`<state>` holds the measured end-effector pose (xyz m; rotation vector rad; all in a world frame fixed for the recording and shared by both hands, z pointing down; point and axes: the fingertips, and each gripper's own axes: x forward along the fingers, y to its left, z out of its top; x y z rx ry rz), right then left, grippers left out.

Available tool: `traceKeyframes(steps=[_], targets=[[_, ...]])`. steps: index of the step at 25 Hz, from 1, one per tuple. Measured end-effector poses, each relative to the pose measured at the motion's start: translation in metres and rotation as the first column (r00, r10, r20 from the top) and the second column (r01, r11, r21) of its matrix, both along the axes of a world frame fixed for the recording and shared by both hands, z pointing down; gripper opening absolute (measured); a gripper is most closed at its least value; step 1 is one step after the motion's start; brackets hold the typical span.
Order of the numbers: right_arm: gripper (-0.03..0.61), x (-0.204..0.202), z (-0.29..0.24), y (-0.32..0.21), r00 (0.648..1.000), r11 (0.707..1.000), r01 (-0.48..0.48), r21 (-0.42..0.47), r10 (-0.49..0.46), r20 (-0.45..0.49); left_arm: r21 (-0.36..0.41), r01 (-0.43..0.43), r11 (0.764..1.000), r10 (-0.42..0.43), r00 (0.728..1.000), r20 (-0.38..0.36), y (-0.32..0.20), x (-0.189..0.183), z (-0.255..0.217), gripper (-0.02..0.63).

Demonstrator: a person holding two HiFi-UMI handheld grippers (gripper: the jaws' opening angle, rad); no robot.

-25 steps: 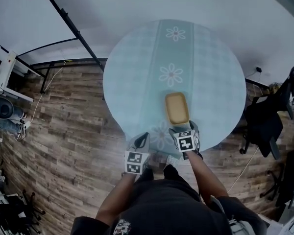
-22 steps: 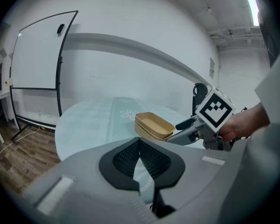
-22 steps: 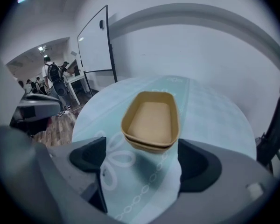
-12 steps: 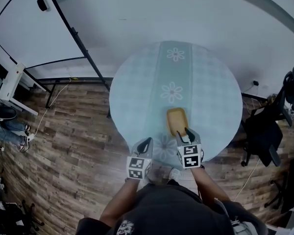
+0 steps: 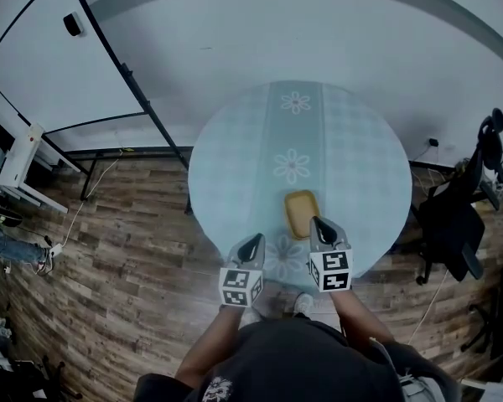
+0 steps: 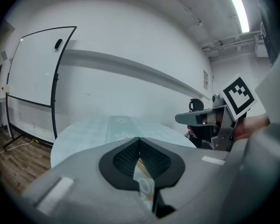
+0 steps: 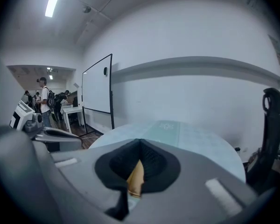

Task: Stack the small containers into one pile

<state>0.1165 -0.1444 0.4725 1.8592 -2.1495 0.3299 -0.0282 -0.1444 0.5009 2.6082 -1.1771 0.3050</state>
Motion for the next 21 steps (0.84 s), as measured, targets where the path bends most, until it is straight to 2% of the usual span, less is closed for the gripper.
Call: traceKeyframes(steps=[21], targets=[[0.002,-0.007,-0.004,0.013,1.000,1.000,-0.011,0.013,0.011,0.004,0.021,-0.008,1.000,0.009,1.000,-0.005,0.006,-0.009,-0.012,-0.006]])
